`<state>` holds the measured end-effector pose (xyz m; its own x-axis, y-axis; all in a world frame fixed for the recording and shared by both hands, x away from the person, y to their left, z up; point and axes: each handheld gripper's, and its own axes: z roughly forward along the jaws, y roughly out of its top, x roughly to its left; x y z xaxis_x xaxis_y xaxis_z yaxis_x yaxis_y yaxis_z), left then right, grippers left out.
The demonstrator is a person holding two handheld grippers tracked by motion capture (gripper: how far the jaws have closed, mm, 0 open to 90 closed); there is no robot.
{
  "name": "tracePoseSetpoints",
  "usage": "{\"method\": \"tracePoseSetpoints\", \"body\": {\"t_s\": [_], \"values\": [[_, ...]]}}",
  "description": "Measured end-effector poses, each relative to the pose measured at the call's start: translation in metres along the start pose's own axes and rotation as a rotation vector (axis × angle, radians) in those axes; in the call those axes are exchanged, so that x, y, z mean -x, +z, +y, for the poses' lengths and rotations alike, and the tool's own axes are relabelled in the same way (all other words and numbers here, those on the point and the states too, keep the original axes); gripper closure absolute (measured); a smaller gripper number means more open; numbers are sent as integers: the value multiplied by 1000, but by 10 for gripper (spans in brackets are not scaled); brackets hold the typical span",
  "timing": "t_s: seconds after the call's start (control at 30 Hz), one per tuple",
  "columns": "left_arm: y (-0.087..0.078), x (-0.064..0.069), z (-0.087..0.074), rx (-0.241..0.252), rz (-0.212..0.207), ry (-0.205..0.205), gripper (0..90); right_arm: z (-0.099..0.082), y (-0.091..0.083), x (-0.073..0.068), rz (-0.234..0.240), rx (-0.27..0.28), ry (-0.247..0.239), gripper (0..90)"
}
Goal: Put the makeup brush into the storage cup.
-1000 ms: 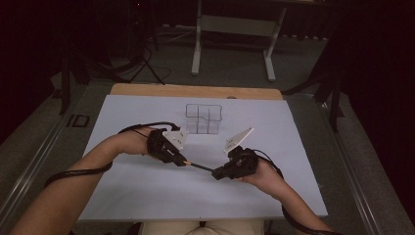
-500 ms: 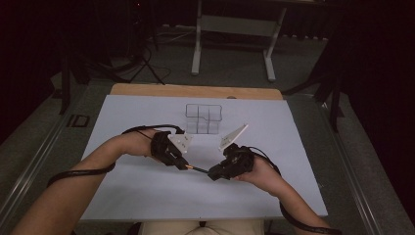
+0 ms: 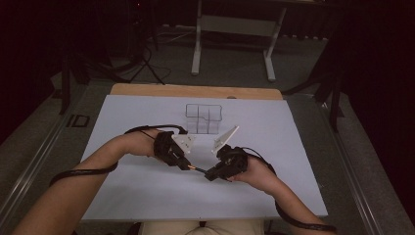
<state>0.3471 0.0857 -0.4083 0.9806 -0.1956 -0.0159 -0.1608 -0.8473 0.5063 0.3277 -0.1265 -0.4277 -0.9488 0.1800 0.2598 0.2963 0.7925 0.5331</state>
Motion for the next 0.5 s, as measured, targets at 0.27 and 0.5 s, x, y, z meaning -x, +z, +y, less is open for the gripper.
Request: {"method": "tracePoseSetpoints", "body": {"t_s": [0.27, 0.5], "values": [[-6, -1, -4, 84, 18, -57, 805, -5, -7, -1, -13, 34, -2, 842], [-16, 8, -11, 193, 75, -97, 715, -14, -16, -5, -9, 96, -23, 842]]}}
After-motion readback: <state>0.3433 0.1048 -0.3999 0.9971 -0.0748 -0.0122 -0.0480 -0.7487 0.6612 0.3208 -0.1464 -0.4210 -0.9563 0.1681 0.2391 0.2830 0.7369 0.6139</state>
